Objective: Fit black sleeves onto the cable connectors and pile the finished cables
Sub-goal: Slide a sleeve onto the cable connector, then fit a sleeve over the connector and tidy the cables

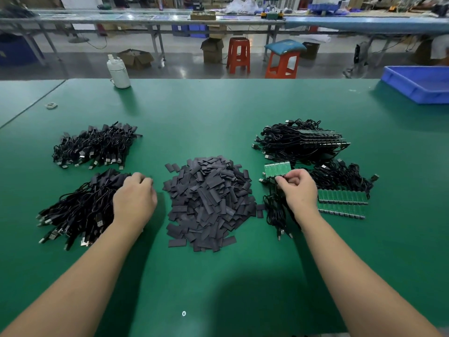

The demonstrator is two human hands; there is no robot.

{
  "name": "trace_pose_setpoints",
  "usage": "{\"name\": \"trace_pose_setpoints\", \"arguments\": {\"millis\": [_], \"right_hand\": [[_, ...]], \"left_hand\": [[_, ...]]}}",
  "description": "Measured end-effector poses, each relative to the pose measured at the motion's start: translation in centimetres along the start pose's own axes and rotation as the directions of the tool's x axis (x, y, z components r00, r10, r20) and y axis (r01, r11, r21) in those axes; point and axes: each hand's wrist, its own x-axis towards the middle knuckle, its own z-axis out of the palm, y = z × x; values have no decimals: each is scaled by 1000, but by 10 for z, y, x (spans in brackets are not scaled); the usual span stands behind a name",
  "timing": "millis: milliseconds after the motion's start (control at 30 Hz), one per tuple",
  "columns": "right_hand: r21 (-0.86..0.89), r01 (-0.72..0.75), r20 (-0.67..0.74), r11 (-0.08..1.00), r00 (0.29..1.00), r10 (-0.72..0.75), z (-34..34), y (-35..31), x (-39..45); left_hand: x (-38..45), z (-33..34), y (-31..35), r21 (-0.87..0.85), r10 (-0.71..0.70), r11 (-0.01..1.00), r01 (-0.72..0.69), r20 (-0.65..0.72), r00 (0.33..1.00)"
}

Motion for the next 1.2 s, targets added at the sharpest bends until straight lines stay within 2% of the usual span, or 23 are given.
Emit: {"name": "trace_pose_setpoints", "arguments": {"millis": [67, 133, 200, 233, 300, 433, 500, 700, 900, 1100, 1200], "right_hand": [[128, -27, 53, 991, 998, 21, -3, -4, -3], [187, -45, 165, 981, 986, 14, -6, -8, -8], [193, -42, 258, 980, 966, -10, -10, -11, -14], [186, -34, 288, 982, 957, -21, -12, -13, -18], [169, -11, 324, 986, 945, -45, -15, -19, -26], [276, 27, 373, 961, 918, -133, -22, -30, -41], [282, 42, 383, 959, 911, -153, -25, -34, -46], [141, 180, 311, 973, 925, -216, -24, -37, -50], [115, 172, 264, 978, 944, -197, -17, -39, -53], [56, 213, 193, 975, 956, -220, -10, -36, -55], [39, 245, 156, 969, 956, -248, -9, -35, -59]], "left_hand": [[3, -9, 28, -178, 34, 983, -38, -27, 999], [3, -20, 66, -425, 30, 905, -18, 21, 999], [2, -31, 107, -688, 24, 716, 120, 195, 980], [0, -34, 126, -775, 66, 599, 198, 295, 953], [-5, -37, 160, -849, 166, 431, 306, 408, 898], [-9, -37, 198, -884, 170, 303, 355, 416, 893], [-9, -37, 204, -880, 152, 346, 326, 395, 906], [-14, -40, 204, -837, 148, 504, 212, 325, 934], [-14, -41, 202, -815, 107, 548, 188, 291, 951], [-18, -46, 208, -746, 23, 648, 155, 223, 975], [-22, -48, 212, -735, -3, 662, 150, 197, 980]]}}
